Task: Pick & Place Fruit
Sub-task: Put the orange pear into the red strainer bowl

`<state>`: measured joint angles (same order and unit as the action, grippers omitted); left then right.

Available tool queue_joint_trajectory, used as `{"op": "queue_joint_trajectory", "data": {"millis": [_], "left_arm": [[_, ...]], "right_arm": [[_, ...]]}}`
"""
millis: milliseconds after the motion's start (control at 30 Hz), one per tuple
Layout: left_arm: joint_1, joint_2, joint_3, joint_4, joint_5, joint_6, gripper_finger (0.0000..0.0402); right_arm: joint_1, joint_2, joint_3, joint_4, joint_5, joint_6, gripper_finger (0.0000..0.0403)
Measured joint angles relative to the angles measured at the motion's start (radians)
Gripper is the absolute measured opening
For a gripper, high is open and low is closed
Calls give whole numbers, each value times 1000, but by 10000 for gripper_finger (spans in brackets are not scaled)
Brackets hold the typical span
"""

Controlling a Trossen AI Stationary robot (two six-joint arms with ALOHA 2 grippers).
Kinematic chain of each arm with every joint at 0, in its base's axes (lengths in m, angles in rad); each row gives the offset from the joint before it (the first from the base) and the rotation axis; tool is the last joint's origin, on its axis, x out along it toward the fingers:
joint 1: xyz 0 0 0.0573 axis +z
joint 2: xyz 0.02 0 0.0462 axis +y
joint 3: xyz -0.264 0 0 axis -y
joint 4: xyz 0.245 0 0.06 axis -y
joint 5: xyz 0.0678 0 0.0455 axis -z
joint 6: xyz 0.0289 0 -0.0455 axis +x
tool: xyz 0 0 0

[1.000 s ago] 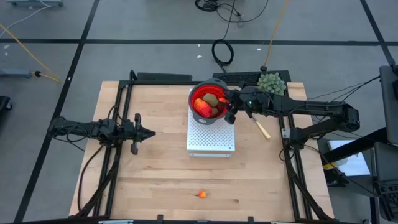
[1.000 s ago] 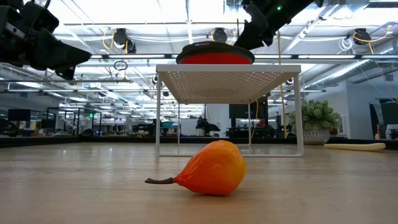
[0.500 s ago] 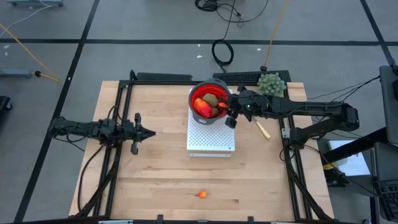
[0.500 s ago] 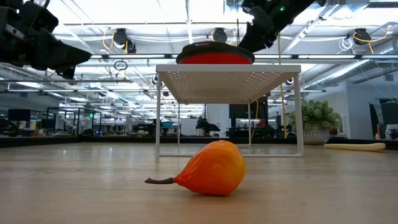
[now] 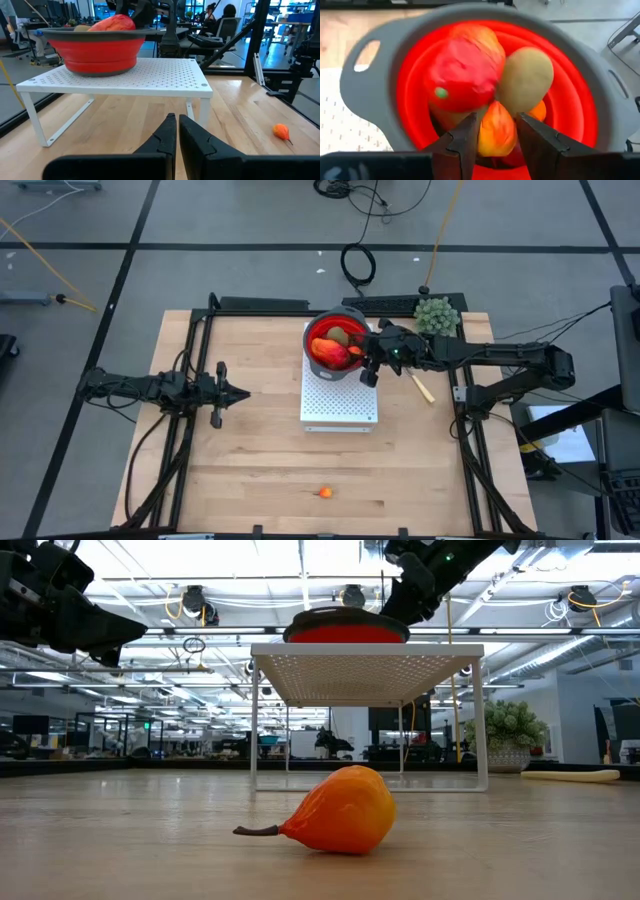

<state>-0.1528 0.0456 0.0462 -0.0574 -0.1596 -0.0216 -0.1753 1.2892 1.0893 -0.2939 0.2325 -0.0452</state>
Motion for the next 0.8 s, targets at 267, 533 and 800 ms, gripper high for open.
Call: {"op": "queue_joint_trajectory", "data": {"millis": [267, 533, 800], "left_arm": [[0, 0, 0, 0, 0, -1, 19], [0, 0, 0, 0, 0, -1, 19], [0, 0, 0, 0, 1, -1, 19]], "right_arm": [[0, 0, 0, 38, 0, 0, 167], [24, -30, 0, 67, 5, -4, 187], [224, -82, 0, 65, 157, -117, 134]]}}
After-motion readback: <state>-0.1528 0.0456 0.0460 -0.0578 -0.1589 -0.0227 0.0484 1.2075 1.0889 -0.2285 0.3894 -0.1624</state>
